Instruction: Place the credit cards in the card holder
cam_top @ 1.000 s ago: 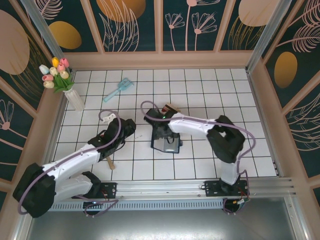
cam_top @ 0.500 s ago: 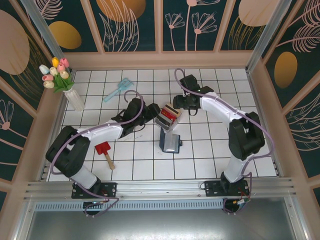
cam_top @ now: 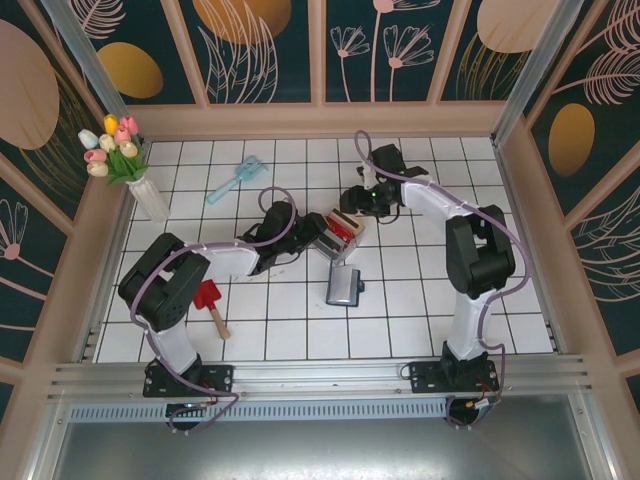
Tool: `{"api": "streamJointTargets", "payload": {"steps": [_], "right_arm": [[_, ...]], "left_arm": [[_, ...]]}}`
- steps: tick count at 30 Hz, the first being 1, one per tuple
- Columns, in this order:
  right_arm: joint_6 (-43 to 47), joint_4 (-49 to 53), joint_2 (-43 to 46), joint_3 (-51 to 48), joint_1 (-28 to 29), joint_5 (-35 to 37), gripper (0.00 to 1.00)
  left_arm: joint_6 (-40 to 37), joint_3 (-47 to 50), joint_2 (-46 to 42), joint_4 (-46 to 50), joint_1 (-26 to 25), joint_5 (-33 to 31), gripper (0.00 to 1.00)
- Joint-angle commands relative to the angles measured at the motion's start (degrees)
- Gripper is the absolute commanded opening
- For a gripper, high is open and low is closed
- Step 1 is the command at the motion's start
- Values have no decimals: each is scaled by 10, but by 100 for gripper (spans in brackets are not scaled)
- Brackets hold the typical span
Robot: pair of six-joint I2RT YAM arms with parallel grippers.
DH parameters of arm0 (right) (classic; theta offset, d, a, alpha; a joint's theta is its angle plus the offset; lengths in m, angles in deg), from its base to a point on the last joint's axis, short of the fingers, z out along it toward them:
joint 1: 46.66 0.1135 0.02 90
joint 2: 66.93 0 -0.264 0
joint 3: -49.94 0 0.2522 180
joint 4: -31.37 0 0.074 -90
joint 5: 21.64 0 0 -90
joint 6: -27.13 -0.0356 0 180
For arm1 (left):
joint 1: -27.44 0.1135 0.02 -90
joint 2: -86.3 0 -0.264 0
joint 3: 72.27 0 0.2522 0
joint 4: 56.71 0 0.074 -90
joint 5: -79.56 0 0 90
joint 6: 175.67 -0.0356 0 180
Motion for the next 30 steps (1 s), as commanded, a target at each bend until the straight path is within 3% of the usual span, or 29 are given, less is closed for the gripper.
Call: {"api": "streamJointTargets", "payload": {"steps": [1, 7, 12, 16, 21, 25, 30], "right_arm": [[-16, -27, 16, -30, -2, -63, 62], [-26, -34, 49, -73, -1, -65, 61], [-13, -12, 78, -77, -4, 34, 64], [14, 26, 91, -47, -1, 191, 70], [58, 27, 97, -27, 49, 295, 64], [68, 4, 98, -37, 79, 248, 54], [71, 9, 74, -31, 105, 249, 51]], "left_arm": [[16, 8, 28, -26, 3, 13, 56], [-1, -18, 59, -34, 2, 25, 56], [-39, -50, 56, 8, 3, 5, 58], [-54, -57, 41, 45, 3, -15, 61], [-41, -29, 6, 62, 3, -68, 62], [-37, -32, 15, 55, 3, -57, 60], [-20, -42, 45, 23, 4, -19, 60]]}}
